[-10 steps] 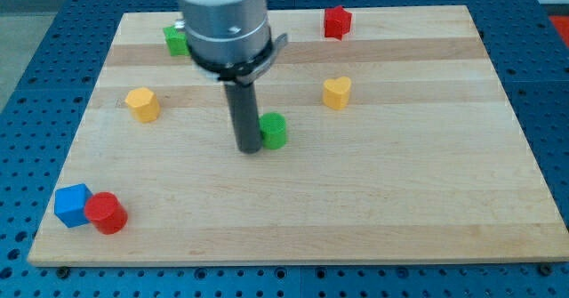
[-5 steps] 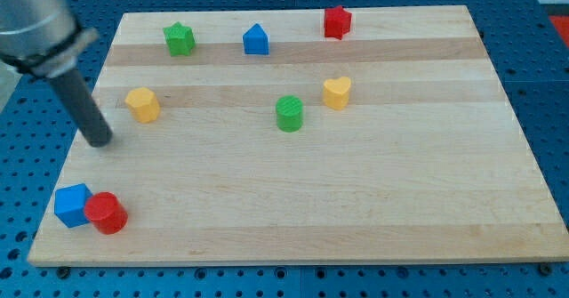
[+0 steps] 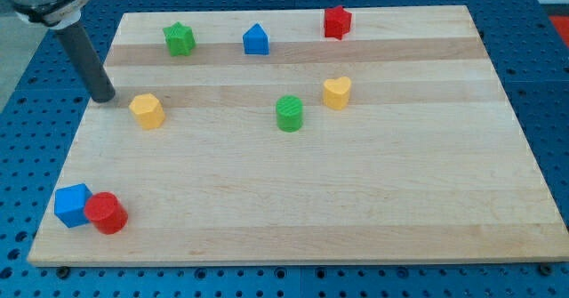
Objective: Keep the green circle hexagon close to each other
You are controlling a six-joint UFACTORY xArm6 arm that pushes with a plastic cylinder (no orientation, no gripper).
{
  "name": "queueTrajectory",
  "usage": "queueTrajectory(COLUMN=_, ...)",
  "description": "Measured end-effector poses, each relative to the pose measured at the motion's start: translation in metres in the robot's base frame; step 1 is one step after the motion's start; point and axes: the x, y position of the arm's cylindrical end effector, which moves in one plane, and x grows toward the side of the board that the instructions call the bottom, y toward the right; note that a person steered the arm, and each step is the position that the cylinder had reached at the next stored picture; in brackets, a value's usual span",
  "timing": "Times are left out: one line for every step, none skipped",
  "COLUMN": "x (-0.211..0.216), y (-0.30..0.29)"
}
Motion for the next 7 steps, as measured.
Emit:
queueTrajectory(x=0.025, y=0.001)
queueTrajectory(x=0.034, y=0.032)
queueTrajectory(x=0.018, y=0.082)
queueTrajectory(x=0.014, y=0.147)
queueTrajectory(x=0.013, y=0.195)
queueTrajectory(x=-0.005, y=0.189)
queueTrajectory(x=-0.030, y=0.118)
